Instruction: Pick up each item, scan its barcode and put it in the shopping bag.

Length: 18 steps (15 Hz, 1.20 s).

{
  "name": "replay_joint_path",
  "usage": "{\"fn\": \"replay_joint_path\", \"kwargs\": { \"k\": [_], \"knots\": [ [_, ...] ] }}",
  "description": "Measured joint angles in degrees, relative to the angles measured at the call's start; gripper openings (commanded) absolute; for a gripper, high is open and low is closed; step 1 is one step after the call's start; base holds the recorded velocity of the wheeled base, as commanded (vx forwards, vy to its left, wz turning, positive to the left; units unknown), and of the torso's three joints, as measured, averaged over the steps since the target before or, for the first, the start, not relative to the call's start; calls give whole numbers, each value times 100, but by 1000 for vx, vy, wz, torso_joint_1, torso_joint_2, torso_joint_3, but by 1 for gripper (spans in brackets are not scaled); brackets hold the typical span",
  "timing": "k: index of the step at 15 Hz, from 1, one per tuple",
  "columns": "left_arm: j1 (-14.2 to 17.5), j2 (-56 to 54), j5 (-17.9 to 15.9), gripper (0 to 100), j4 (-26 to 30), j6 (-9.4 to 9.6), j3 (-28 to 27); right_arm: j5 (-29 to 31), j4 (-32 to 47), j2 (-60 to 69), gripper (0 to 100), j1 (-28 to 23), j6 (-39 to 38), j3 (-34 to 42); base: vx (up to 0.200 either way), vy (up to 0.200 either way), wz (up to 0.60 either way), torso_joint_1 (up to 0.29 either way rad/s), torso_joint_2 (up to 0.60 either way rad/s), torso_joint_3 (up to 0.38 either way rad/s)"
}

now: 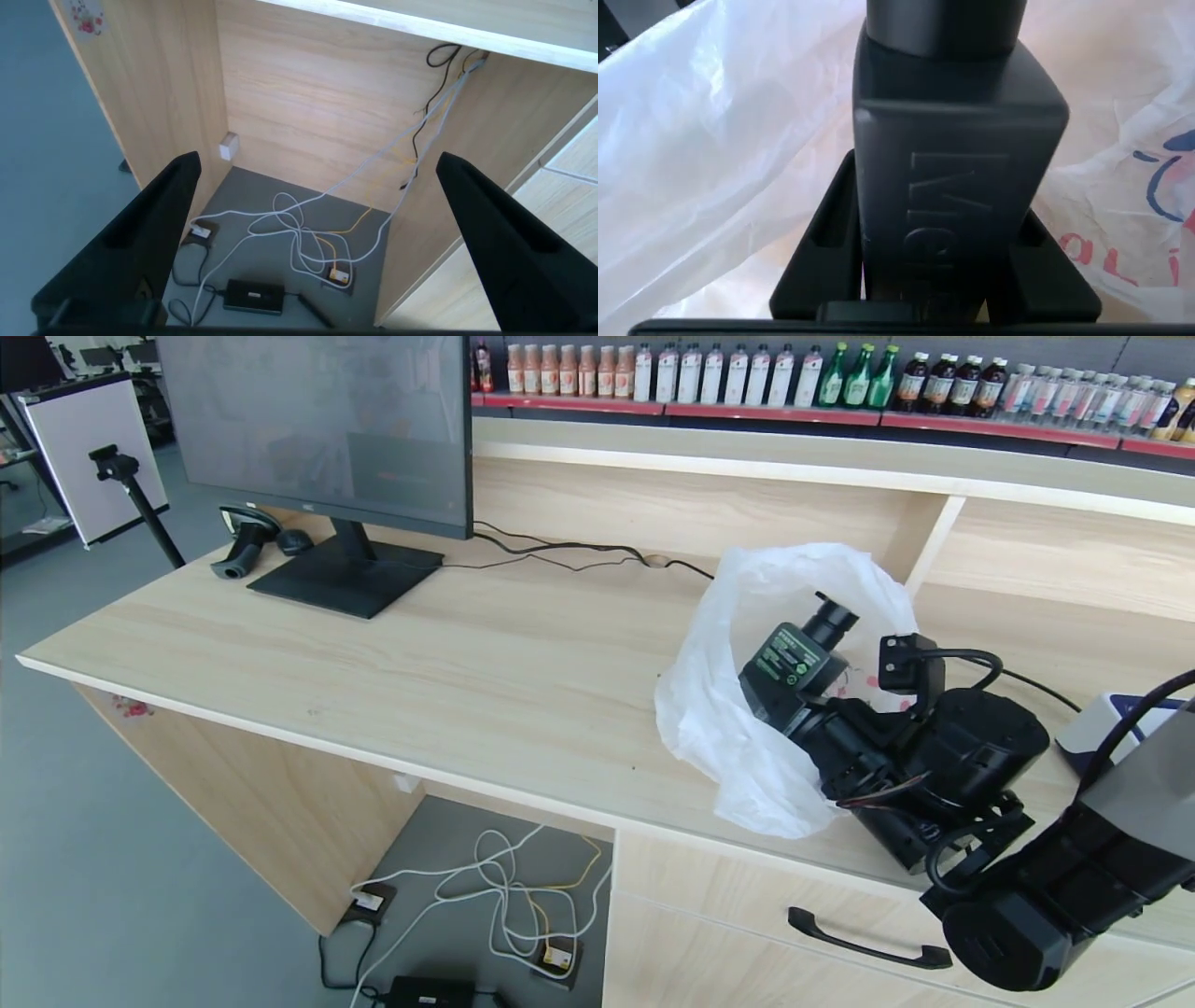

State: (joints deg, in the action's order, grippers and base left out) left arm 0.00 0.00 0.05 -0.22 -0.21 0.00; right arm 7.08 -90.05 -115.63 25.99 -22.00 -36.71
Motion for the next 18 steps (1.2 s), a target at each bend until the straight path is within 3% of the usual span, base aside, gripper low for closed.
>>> {"fn": "replay_joint_path", "kwargs": {
  "k": [11, 18],
  "knots": [
    [0, 0, 0, 100, -2, 11, 0, 2, 24, 50, 100, -130, 83, -234, 0, 0, 0, 0, 0, 0],
    [0, 0, 0, 100, -2, 10, 0, -110, 11, 37, 100, -563, 780, -627, 0, 0, 0, 0, 0, 0]
  ]
}}
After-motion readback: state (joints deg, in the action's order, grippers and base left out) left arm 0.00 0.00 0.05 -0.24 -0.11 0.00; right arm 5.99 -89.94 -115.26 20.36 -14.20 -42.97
